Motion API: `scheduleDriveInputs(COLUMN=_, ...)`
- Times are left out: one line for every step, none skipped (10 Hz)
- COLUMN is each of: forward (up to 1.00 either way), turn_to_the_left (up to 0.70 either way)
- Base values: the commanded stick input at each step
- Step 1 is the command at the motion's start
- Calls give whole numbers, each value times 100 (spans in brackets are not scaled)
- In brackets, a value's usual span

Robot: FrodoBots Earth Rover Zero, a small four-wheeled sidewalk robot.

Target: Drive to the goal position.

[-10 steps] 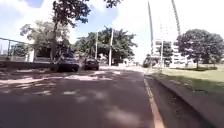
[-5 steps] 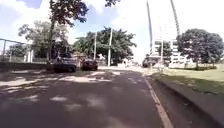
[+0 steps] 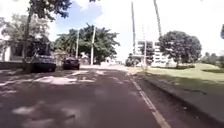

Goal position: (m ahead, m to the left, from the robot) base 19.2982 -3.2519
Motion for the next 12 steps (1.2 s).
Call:
scheduleDriveInputs(forward=70, turn_to_the_left=-35)
scheduleDriveInputs(forward=70, turn_to_the_left=-35)
scheduleDriveInputs(forward=70, turn_to_the_left=-35)
scheduleDriveInputs(forward=70, turn_to_the_left=-30)
scheduleDriveInputs(forward=70, turn_to_the_left=0)
scheduleDriveInputs(forward=70, turn_to_the_left=0)
scheduleDriveInputs(forward=70, turn_to_the_left=0)
scheduleDriveInputs(forward=70, turn_to_the_left=0)
scheduleDriveInputs(forward=70, turn_to_the_left=0)
scheduleDriveInputs(forward=70, turn_to_the_left=0)
scheduleDriveInputs(forward=70, turn_to_the_left=0)
scheduleDriveInputs(forward=70, turn_to_the_left=0)
